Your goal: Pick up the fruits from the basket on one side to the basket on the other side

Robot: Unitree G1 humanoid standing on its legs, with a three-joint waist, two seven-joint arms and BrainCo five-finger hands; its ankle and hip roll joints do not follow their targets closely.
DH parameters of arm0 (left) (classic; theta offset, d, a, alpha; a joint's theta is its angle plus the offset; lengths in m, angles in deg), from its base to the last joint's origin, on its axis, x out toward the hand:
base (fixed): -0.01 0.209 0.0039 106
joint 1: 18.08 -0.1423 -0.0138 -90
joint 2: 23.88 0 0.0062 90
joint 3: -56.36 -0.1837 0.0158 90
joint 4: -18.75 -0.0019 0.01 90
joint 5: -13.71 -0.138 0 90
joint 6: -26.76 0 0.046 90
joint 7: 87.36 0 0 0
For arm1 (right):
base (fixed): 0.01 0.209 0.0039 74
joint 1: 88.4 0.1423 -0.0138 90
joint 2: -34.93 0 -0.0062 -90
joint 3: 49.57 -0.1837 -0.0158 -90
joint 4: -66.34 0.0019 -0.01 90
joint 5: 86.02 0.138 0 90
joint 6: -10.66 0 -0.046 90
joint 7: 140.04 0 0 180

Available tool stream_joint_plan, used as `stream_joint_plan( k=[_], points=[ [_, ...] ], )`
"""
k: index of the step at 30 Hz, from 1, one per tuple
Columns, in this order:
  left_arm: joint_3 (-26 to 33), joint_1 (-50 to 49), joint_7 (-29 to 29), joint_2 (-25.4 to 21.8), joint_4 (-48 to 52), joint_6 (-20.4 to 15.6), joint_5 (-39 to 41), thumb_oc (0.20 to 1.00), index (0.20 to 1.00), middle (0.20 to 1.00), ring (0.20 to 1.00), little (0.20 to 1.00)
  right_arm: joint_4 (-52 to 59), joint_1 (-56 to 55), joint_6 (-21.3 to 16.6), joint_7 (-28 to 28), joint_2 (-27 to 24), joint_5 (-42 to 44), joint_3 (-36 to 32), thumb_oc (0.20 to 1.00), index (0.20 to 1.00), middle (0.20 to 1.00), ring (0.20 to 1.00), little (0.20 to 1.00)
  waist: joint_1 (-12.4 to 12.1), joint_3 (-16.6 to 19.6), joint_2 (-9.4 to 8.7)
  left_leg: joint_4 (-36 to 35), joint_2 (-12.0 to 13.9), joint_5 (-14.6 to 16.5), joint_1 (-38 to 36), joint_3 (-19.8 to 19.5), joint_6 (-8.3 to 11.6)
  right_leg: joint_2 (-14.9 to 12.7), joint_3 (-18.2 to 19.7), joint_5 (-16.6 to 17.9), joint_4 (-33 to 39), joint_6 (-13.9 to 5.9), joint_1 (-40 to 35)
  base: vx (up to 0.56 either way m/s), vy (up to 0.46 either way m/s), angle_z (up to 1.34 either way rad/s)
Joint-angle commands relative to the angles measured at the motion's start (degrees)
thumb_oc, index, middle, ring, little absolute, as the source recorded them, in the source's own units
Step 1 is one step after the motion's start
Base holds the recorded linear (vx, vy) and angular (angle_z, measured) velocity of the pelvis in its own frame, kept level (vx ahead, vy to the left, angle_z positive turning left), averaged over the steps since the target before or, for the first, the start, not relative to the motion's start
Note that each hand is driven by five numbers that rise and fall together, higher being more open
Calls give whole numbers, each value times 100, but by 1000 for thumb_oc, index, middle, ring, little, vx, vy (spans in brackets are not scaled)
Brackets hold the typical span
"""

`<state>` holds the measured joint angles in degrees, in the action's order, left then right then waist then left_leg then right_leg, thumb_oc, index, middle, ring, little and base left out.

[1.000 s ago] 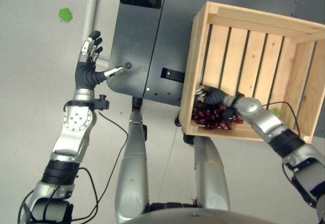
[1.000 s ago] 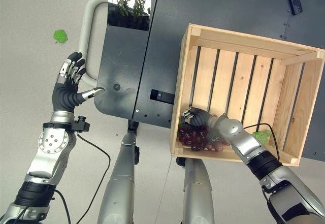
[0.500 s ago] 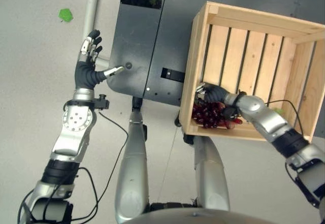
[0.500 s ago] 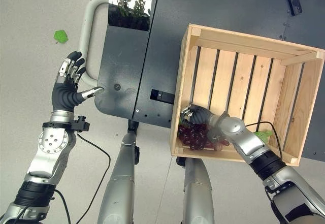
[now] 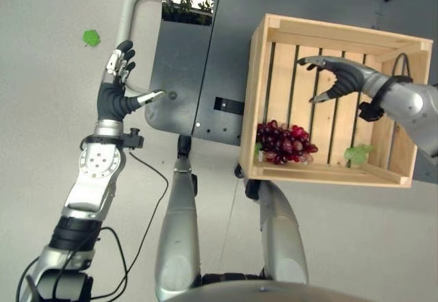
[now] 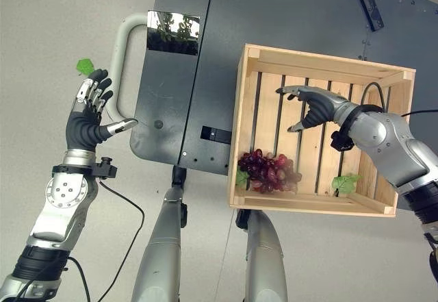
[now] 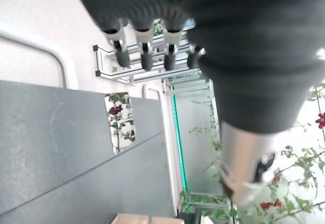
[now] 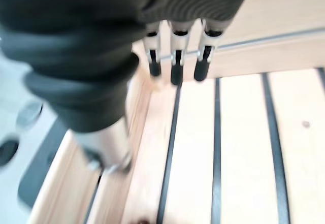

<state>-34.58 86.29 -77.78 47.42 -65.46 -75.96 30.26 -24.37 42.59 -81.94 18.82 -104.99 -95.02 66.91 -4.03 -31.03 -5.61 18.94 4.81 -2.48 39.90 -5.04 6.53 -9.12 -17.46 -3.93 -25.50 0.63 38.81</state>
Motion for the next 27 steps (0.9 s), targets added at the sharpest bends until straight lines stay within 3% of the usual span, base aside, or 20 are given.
stream_joint_plan(
  k=[1,20,27],
  points=[
    [198,-106,-80,139,598,-258,-106,1000,1000,1000,1000,1000,214,371,-199,-252,-111,-347,211,1000,1000,1000,1000,1000,61,124,16,104,-277,270,-74,14,-314,-109,77,-224,171,-670,-342,0,0,0],
    [220,-177,-260,109,608,-179,-141,1000,1000,1000,1000,1000,636,5,-27,-1101,94,-52,494,1000,1000,1000,1000,1000,64,124,13,154,-290,288,100,10,-332,-90,97,-219,172,-670,-202,1,0,0],
    [122,-105,-256,123,587,-159,-143,1000,1000,1000,1000,1000,365,168,48,-1166,562,-233,856,1000,1000,1000,1000,1000,37,124,22,162,-284,279,171,30,-340,-74,110,-162,240,-669,-144,0,0,0]
  ],
)
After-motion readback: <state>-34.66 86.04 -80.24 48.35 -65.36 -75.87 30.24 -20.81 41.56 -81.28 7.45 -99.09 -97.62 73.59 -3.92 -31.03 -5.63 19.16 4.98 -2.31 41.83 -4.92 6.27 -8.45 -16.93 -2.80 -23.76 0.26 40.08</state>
